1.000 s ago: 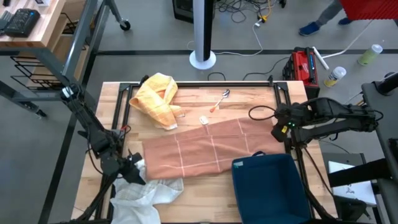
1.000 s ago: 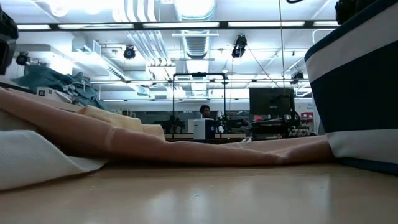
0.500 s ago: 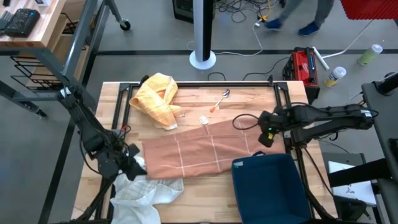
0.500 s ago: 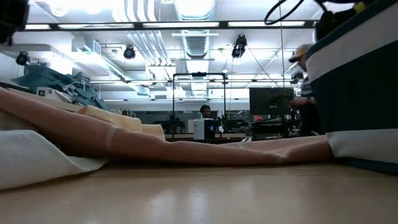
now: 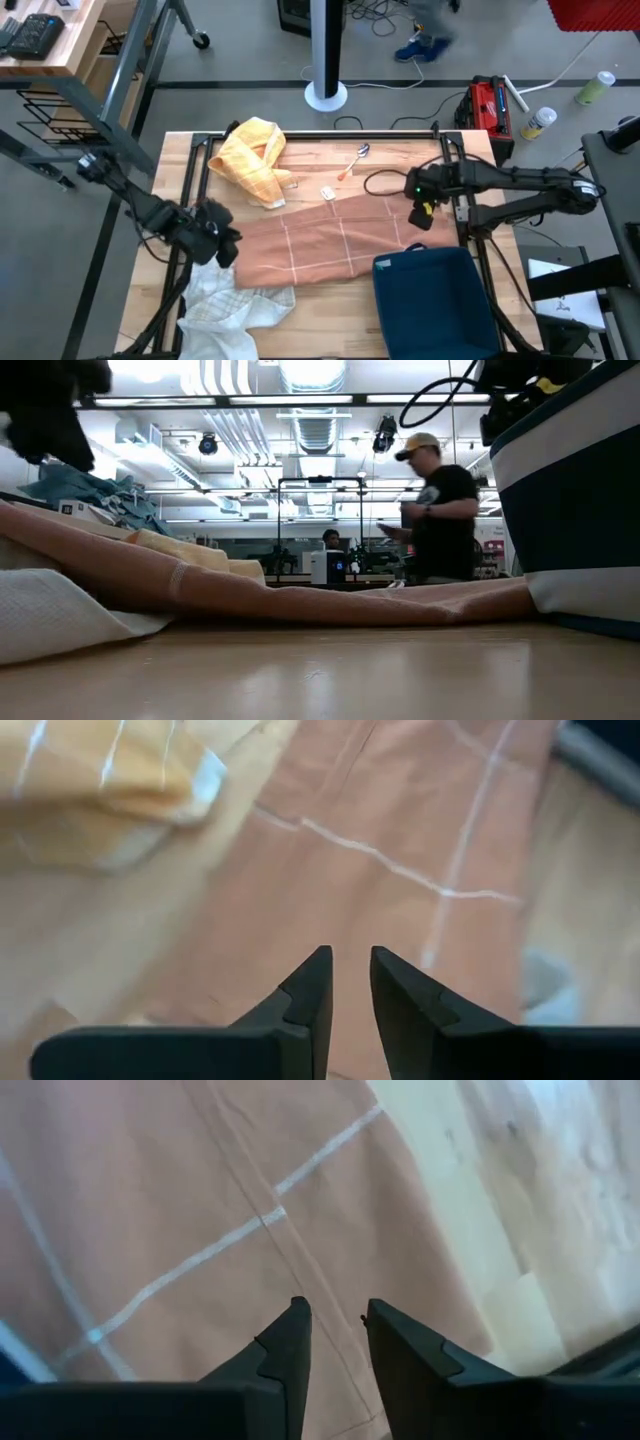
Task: Fold towel
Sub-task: Fold the brown towel
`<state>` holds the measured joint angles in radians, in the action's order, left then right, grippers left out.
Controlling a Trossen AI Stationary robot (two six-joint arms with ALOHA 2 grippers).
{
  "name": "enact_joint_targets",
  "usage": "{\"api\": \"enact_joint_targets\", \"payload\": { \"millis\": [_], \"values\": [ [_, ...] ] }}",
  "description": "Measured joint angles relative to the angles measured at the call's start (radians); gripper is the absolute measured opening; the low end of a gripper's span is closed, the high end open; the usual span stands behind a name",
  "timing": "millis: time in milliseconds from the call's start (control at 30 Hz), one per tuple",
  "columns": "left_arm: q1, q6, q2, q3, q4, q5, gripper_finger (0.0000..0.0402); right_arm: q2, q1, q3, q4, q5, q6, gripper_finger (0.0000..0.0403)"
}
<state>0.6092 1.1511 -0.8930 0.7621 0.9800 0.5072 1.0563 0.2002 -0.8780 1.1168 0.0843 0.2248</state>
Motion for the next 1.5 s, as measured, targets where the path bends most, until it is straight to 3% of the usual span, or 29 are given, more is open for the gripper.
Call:
{"api": "enact_joint_targets", "payload": {
  "millis": [233, 467, 667, 900, 1167, 1500],
  "values": [
    [-0.213, -0.326, -0.046, -0.055, -0.092, -0.048, 0.0086, 0.054, 0.114, -0.001, -0.007, -0.040, -0.098, 0.0125],
    [-0.474, -0.735, -0.165, -0.072, -0.364, -0.257, 0.0096, 0.207, 0.135, -0.011, -0.134, -0.091, -0.203, 0.0165],
    [-0.669, -0.912, -0.307, -0.074, -0.314, -0.443, 0.0096, 0.353, 0.135, -0.022, -0.127, -0.094, -0.346, 0.0171],
    [-0.712, -0.964, -0.408, -0.079, -0.327, -0.552, 0.0096, 0.397, 0.137, -0.014, -0.121, -0.204, -0.461, 0.0156],
    [-0.712, -0.941, -0.475, -0.115, -0.334, -0.574, 0.0095, 0.393, 0.141, 0.051, -0.041, -0.226, -0.485, 0.0133],
    [-0.712, -0.913, -0.484, -0.151, -0.425, -0.577, 0.0058, 0.449, 0.141, 0.077, -0.060, -0.258, -0.480, 0.0094]
  ]
}}
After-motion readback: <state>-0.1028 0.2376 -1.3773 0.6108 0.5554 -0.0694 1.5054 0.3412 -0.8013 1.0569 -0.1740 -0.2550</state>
